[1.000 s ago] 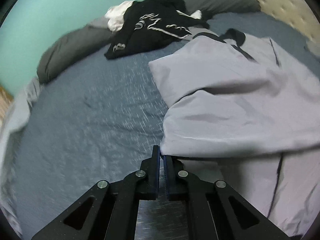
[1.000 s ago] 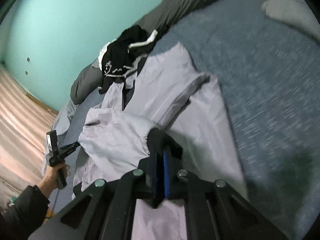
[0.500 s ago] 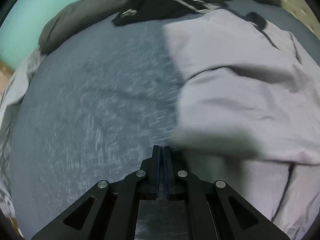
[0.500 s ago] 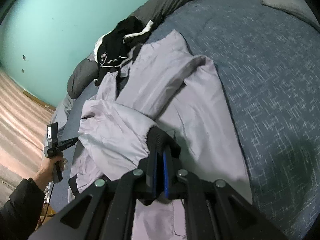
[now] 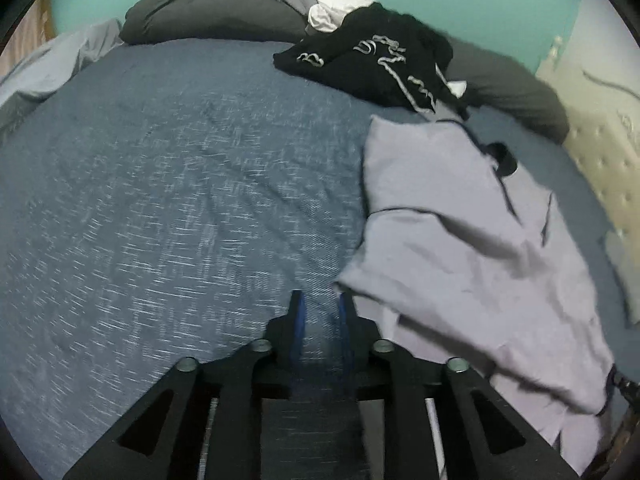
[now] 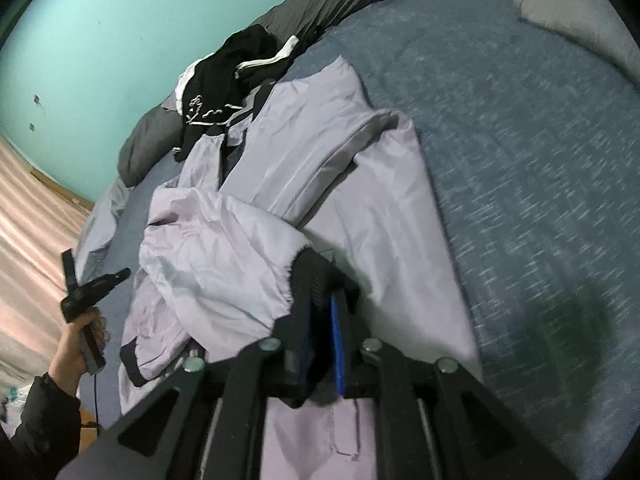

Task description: Fold clothes

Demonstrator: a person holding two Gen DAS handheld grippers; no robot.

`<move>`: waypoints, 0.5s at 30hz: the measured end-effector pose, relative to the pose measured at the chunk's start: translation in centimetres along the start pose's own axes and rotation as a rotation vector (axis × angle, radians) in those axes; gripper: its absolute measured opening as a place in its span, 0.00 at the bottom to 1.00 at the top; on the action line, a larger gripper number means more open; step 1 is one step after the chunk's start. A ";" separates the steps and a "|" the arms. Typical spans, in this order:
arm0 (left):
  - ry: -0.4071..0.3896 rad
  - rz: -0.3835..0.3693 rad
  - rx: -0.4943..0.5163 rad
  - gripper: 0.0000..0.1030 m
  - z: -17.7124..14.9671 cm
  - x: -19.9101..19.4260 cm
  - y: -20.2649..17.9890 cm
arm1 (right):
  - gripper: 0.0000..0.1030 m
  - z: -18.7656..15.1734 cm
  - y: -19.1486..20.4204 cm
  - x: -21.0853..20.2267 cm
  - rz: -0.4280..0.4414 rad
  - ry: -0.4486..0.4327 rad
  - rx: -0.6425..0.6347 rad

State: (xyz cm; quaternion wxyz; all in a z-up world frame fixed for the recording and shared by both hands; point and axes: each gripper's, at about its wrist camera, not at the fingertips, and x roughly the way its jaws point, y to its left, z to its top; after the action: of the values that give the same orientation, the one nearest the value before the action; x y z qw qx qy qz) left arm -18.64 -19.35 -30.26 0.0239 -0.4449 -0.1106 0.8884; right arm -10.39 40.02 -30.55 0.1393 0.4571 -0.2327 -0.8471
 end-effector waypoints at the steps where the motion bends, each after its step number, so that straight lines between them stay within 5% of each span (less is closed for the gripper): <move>1: 0.000 -0.013 -0.017 0.29 0.1 0.3 -0.1 | 0.15 0.4 0.2 -0.4 -0.008 -0.007 -0.005; 8: -0.007 -0.070 -0.102 0.31 0.4 2.7 -0.1 | 0.30 6.0 5.2 -0.6 -0.018 -0.015 -0.136; 15: -0.011 -0.091 -0.113 0.32 0.6 3.9 -0.3 | 0.33 12.2 17.0 8.5 0.075 0.128 -0.391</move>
State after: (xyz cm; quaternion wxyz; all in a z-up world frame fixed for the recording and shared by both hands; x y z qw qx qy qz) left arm -21.48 -18.67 -32.86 0.0386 -0.4353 -0.1807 0.8811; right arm -24.89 24.92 -21.94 0.2714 0.4652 -0.0712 -0.8395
